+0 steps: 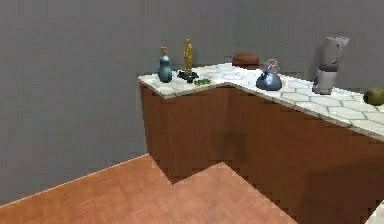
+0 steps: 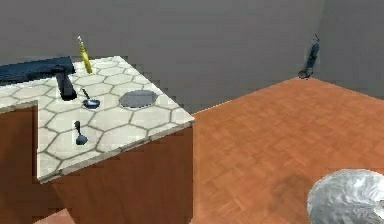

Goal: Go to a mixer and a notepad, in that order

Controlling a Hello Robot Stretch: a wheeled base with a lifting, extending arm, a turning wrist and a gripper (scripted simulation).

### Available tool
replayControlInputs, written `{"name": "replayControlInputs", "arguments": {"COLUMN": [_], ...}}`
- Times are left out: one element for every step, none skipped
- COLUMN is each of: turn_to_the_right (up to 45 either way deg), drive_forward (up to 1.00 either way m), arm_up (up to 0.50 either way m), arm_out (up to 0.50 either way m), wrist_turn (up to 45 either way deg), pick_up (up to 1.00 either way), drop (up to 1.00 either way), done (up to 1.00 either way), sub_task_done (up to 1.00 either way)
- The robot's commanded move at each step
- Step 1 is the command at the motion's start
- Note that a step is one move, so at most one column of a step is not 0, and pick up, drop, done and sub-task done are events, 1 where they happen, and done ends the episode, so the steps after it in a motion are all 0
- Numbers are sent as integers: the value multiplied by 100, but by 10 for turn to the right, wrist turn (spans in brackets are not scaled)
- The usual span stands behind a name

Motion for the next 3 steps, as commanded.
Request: {"name": "replayControlInputs", "arguments": {"turn_to_the_right": [0,240,0], "drive_forward": [40,0,55], "arm_up": [0,0,0], "arm_out": [0,0,0], "wrist_turn": [0,0,0], "pick_up": [0,0,0], "drop": [0,0,0], "done": [0,0,0], "sub_task_done": [0,0,0]}}
